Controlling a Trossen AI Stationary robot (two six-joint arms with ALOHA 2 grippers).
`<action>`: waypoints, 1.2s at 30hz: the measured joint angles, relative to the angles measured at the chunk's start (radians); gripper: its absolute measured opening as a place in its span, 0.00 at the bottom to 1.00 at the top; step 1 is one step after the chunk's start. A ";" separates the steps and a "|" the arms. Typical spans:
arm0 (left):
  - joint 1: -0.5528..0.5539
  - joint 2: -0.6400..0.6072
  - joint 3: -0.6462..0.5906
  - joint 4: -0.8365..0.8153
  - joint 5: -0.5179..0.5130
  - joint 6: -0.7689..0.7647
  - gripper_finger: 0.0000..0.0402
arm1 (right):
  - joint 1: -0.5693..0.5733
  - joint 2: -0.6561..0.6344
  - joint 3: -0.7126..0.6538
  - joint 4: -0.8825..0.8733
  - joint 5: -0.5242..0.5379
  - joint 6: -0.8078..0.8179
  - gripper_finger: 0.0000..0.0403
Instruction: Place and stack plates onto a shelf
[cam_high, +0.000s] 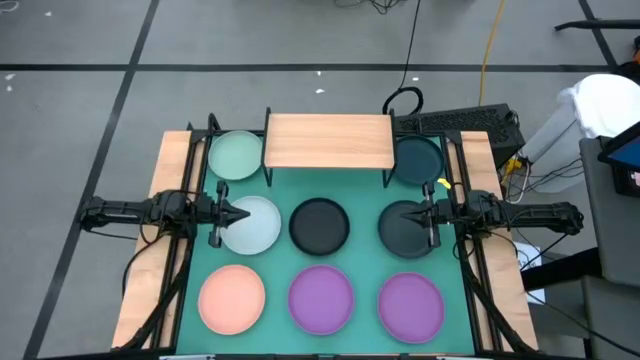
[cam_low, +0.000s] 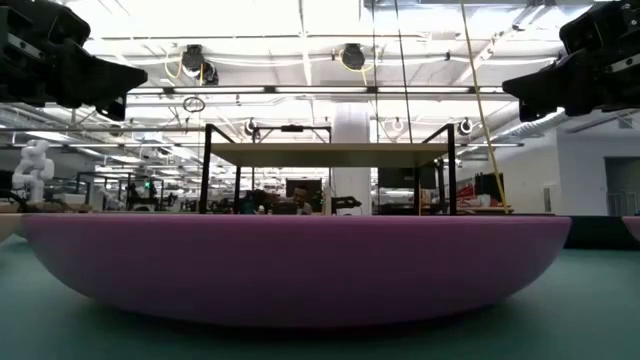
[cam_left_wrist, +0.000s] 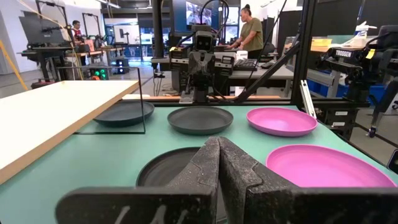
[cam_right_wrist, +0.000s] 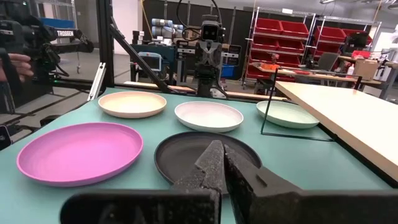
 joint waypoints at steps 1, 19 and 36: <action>0.000 0.000 0.000 0.000 0.000 0.000 0.01 | 0.000 0.000 0.000 0.000 0.000 -0.010 0.00; 0.000 0.000 0.000 0.000 0.000 0.000 0.01 | 0.000 0.000 0.000 0.009 0.000 -0.019 0.00; 0.000 0.000 0.000 0.000 0.000 0.000 0.01 | 0.000 0.000 0.000 0.052 0.000 0.034 0.00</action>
